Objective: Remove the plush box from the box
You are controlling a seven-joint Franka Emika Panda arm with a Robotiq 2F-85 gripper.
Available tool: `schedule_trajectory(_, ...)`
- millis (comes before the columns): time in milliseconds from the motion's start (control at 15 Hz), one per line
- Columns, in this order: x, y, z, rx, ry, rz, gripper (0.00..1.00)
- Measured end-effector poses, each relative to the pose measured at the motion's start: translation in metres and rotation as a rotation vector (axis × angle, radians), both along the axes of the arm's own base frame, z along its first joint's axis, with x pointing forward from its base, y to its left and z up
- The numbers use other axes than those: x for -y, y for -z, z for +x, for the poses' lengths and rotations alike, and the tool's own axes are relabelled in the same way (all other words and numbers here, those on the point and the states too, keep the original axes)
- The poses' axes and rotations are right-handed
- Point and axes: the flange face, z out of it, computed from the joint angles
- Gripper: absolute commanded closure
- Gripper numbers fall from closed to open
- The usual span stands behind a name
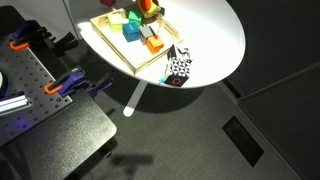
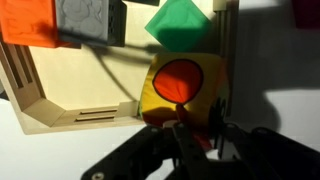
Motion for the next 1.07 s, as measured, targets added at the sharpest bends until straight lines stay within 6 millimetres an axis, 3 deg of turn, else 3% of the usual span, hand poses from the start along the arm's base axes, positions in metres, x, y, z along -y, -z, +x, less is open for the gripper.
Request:
schedule_trajectory(333, 0.001, -0.01, 0.005, -0.026, 0.016, 0.003, 0.97)
schedule_trajectory(867, 0.028, -0.057, 0.035, 0.045, 0.134, 0.017, 0.96)
schedule_trajectory(933, 0.032, -0.062, 0.038, 0.06, 0.153, 0.016, 0.66)
schedule_trajectory(1067, 0.038, -0.07, 0.045, 0.095, 0.187, 0.015, 0.59)
